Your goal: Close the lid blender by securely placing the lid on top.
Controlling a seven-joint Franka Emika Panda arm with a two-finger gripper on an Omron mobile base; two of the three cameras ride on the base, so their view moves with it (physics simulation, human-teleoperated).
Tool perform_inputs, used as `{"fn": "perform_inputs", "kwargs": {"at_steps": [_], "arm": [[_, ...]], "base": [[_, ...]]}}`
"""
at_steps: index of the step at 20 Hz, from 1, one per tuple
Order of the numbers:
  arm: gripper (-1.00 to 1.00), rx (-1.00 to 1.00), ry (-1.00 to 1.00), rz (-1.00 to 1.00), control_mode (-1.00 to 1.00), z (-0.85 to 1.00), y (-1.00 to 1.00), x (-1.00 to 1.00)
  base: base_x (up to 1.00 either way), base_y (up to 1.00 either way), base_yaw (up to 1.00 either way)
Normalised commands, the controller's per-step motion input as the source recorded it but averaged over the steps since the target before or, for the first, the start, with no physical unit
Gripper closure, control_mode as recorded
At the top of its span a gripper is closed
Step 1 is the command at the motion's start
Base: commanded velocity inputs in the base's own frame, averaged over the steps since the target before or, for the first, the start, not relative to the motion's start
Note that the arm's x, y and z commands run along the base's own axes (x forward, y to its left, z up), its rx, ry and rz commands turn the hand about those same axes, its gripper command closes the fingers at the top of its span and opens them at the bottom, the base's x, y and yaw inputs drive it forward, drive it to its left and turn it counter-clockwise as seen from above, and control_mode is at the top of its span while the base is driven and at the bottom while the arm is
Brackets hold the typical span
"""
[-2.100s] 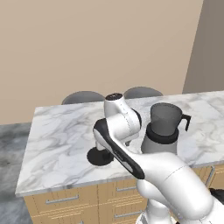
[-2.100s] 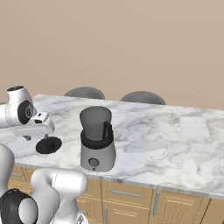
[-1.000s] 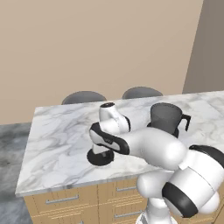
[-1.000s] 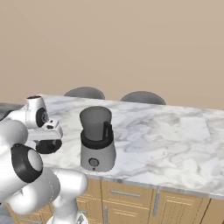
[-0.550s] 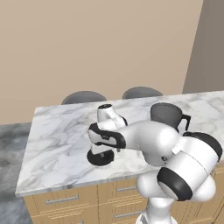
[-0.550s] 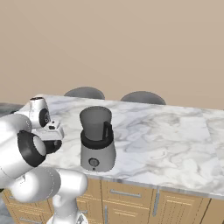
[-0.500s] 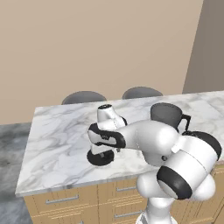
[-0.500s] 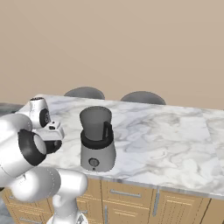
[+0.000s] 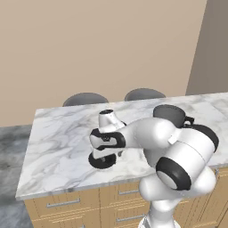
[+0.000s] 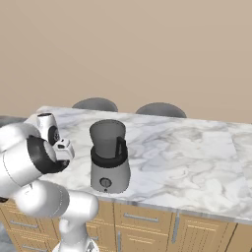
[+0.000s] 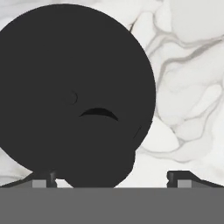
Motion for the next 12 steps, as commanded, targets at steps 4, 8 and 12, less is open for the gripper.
{"fn": "perform_inputs", "kwargs": {"at_steps": [4,8,12], "arm": [[-1.0,0.0,0.0,0.0,-1.0,-0.18,0.07,0.12],[-1.0,0.0,0.0,0.0,-1.0,-0.15,0.11,0.15],[-1.0,0.0,0.0,0.0,-1.0,-0.15,0.0,0.12]], "base": [[0.0,0.0,0.0],[0.0,0.0,0.0],[0.0,0.0,0.0]]}}
